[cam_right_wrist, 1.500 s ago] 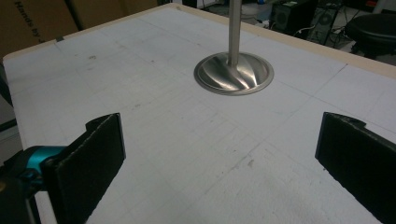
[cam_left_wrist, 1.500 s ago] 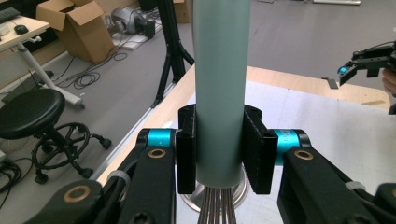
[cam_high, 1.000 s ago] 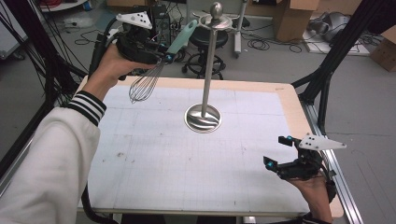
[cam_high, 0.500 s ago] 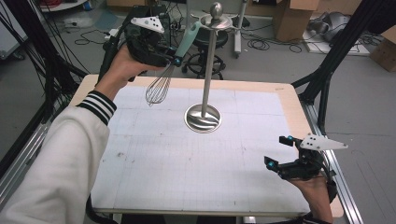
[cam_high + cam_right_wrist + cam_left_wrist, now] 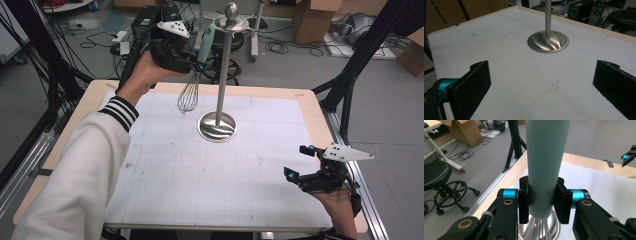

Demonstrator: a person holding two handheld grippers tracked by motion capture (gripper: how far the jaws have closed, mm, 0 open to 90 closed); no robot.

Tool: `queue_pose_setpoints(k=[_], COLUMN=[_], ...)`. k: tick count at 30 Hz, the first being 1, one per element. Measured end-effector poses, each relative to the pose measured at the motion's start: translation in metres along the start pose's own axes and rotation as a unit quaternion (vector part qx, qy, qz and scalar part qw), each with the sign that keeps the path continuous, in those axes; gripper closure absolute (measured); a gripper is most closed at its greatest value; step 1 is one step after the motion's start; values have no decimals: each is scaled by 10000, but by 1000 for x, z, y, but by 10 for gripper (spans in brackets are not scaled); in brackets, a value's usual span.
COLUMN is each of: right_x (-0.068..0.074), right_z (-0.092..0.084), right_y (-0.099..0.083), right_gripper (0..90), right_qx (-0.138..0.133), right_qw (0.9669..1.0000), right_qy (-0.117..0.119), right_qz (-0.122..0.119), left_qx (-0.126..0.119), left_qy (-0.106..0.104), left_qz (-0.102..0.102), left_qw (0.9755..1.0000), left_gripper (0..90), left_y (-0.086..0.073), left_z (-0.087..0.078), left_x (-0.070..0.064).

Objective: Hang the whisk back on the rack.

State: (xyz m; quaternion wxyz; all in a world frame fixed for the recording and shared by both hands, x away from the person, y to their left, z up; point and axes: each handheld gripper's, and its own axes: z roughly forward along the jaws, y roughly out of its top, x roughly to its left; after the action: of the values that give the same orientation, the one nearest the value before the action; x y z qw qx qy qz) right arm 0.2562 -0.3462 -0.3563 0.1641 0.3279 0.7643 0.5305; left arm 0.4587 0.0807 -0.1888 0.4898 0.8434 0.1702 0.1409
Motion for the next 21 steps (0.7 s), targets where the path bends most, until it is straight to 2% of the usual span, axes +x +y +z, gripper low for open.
queue_pose_setpoints(k=[8,11,15,19,21], right_x=[0,-1,-2,-3,-3], right_z=[-1,-1,-1,1,3], right_y=[0,0,1,1,0], right_gripper=[6,5,5,5,5], right_qx=[-25,-11,-45,-33,1], right_qw=[10000,10000,10000,10000,10000], right_qy=[13,13,12,20,30], right_qz=[0,-21,-3,0,-8], left_qx=[46,57,57,64,-127], left_qy=[50,198,173,174,232], left_qz=[-11,73,140,155,125], left_qw=[10000,9998,9997,9997,9996], left_gripper=[691,668,499,421,380], left_y=[1,1,1,1,-4], left_z=[4,4,-1,-13,-21], left_x=[-2,-5,-9,-11,-13])
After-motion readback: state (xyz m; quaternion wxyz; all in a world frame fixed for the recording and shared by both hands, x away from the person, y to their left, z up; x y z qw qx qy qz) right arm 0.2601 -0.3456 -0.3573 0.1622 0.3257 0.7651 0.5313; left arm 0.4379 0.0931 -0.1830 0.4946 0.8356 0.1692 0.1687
